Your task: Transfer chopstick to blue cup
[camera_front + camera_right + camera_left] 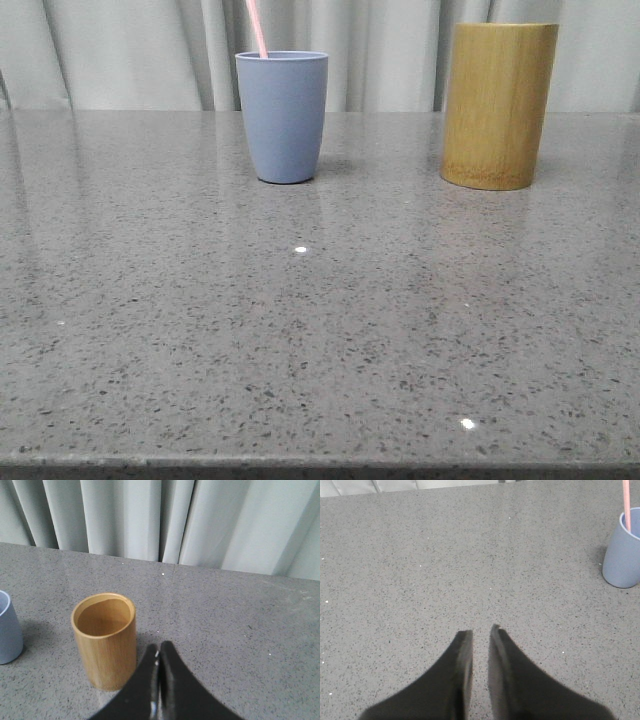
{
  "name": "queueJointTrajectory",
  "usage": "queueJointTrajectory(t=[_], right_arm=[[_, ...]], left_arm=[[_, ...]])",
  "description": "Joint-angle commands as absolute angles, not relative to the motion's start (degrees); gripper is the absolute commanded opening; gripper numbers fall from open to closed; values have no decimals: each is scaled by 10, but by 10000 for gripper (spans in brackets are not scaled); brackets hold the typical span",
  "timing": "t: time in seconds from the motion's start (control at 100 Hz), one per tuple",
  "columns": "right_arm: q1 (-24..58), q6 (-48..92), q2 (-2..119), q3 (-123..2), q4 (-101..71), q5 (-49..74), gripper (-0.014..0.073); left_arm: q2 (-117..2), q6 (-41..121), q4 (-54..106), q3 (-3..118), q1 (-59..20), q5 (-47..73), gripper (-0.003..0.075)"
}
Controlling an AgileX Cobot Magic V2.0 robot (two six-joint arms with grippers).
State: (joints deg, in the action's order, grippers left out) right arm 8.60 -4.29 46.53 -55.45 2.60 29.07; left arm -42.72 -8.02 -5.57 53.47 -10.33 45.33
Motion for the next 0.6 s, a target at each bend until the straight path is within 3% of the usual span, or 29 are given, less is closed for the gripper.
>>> queueJointTrajectory(t=[0.0, 0.59], right_arm=[[83, -46, 424, -544, 35, 244, -65], [83, -50, 190, -349, 35, 200, -65]], left_arm=[[-407, -88, -55, 533, -102, 400, -18], [-281, -88, -60, 408, -102, 318, -19]])
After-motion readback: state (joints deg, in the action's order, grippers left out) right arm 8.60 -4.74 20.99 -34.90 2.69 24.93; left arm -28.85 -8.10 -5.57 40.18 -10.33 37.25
